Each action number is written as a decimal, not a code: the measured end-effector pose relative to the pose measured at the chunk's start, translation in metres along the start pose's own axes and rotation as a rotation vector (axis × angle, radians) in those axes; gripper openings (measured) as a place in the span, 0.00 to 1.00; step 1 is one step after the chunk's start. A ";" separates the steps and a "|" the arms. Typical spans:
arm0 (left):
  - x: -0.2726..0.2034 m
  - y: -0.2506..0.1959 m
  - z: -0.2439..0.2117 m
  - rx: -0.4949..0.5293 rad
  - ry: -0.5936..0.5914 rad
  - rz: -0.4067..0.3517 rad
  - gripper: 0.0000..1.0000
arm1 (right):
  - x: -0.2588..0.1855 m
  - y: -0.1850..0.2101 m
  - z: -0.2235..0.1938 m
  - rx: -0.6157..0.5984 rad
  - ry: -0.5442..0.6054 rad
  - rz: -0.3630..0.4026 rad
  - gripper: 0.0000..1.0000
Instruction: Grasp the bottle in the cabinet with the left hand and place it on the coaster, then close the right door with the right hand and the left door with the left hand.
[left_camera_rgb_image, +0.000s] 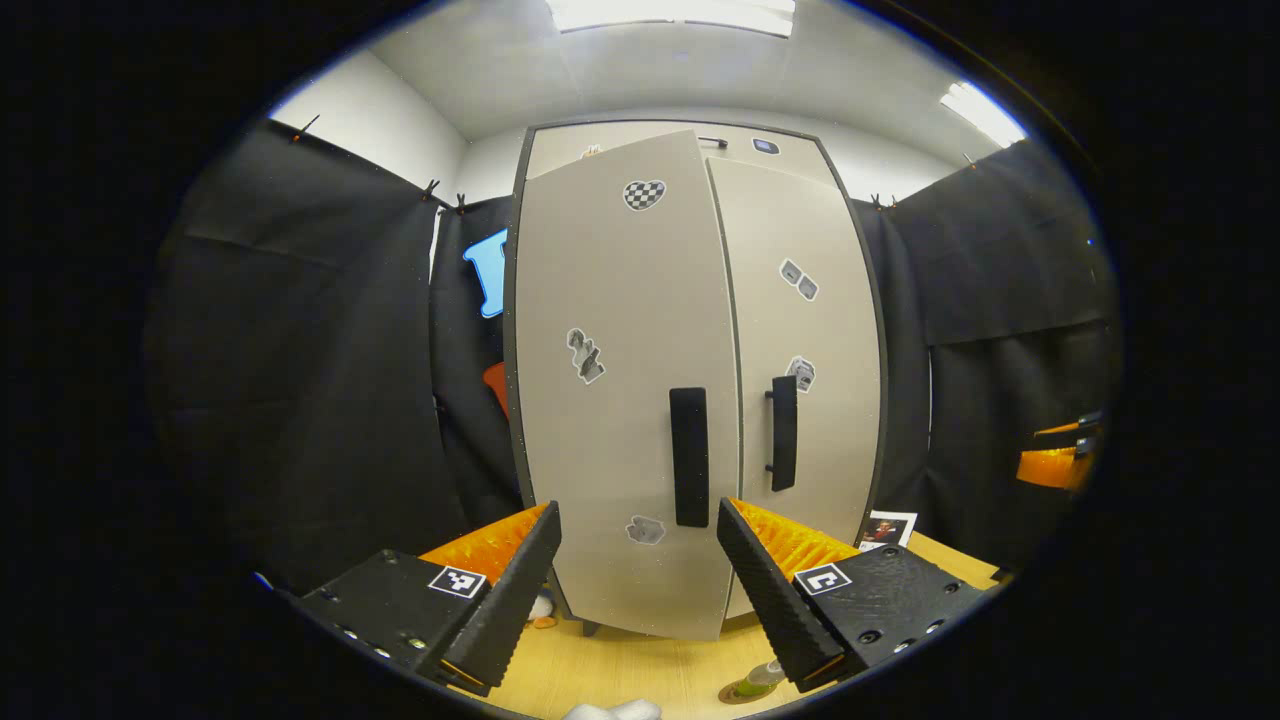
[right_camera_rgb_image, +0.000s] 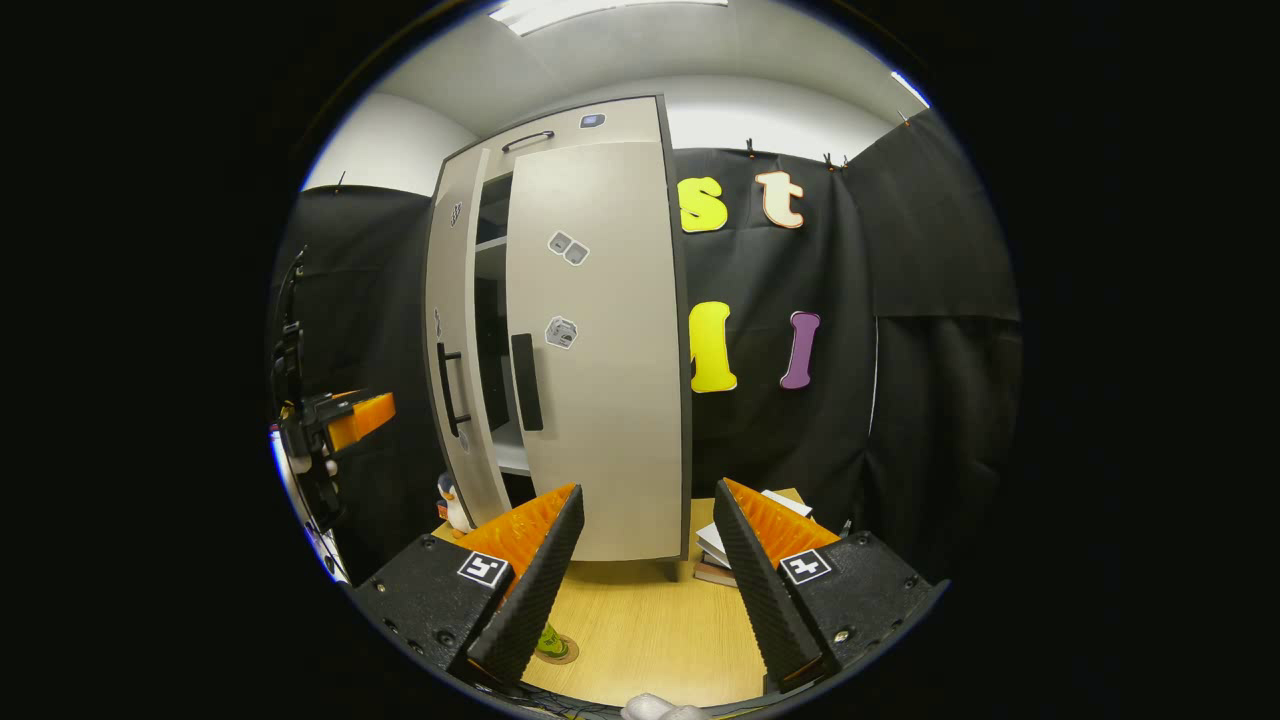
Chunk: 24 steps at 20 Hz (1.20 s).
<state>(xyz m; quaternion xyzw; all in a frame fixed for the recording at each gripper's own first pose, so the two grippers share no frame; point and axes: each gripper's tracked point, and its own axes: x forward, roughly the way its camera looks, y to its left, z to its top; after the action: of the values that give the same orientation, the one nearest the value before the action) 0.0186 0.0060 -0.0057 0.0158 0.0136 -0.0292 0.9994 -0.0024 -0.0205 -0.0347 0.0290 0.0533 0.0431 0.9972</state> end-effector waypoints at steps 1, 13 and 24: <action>-0.007 -0.001 -0.003 0.004 -0.001 0.011 0.96 | 0.000 0.000 0.000 -0.001 -0.004 -0.003 0.81; -0.062 0.006 -0.059 -0.035 0.066 0.115 0.96 | 0.004 0.010 -0.024 -0.064 0.009 -0.031 0.81; -0.056 -0.001 -0.062 -0.060 0.081 0.089 0.96 | -0.004 0.016 -0.020 -0.071 -0.010 -0.045 0.81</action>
<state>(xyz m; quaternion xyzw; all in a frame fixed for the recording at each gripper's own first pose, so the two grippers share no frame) -0.0390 0.0099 -0.0664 -0.0126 0.0543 0.0163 0.9983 -0.0101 -0.0044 -0.0527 -0.0075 0.0473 0.0225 0.9986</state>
